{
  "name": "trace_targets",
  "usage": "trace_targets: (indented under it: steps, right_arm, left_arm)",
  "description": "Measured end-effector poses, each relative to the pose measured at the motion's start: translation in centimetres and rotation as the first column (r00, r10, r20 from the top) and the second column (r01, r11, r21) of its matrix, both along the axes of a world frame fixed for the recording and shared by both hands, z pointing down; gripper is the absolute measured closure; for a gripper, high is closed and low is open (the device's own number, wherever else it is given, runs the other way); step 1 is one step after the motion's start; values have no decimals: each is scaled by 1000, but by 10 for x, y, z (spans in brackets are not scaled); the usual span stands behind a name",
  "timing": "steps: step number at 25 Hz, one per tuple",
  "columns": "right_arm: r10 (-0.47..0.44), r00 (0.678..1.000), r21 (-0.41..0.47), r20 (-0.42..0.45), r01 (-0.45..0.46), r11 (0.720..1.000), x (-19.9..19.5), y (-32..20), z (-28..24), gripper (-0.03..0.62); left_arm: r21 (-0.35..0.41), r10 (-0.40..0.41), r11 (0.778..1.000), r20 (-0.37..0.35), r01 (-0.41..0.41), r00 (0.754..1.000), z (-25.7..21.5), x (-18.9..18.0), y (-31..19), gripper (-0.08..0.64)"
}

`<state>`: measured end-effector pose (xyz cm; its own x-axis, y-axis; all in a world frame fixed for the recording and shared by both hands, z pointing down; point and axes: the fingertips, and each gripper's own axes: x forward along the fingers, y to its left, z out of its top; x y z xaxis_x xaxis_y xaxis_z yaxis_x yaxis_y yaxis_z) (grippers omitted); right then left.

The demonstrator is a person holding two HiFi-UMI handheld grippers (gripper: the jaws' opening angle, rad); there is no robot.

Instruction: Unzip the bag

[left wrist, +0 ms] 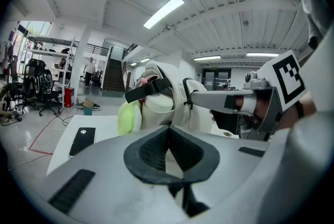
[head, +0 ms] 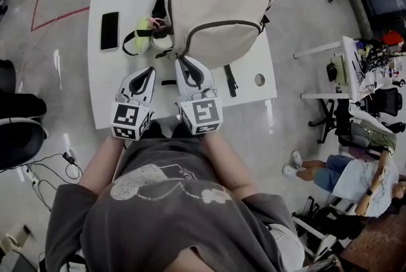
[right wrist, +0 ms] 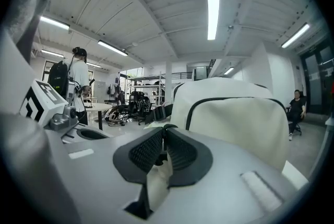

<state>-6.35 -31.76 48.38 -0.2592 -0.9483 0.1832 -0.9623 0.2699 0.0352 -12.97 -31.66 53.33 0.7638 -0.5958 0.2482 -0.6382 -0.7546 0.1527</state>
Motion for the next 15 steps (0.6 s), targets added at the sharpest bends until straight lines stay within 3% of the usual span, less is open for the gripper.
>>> trace_targets:
  steps: [8,15]
  right_arm:
    - [-45,998,-1,37,45,999,8,-3,-19,569]
    - [-173,984,-5,46,173,985,8,-16,-39,569]
  left_arm:
    - [10,34,999,-8,-34,999,-5,18,8,554]
    - [19,-30,999,-21,30,999,-8,35,1,554]
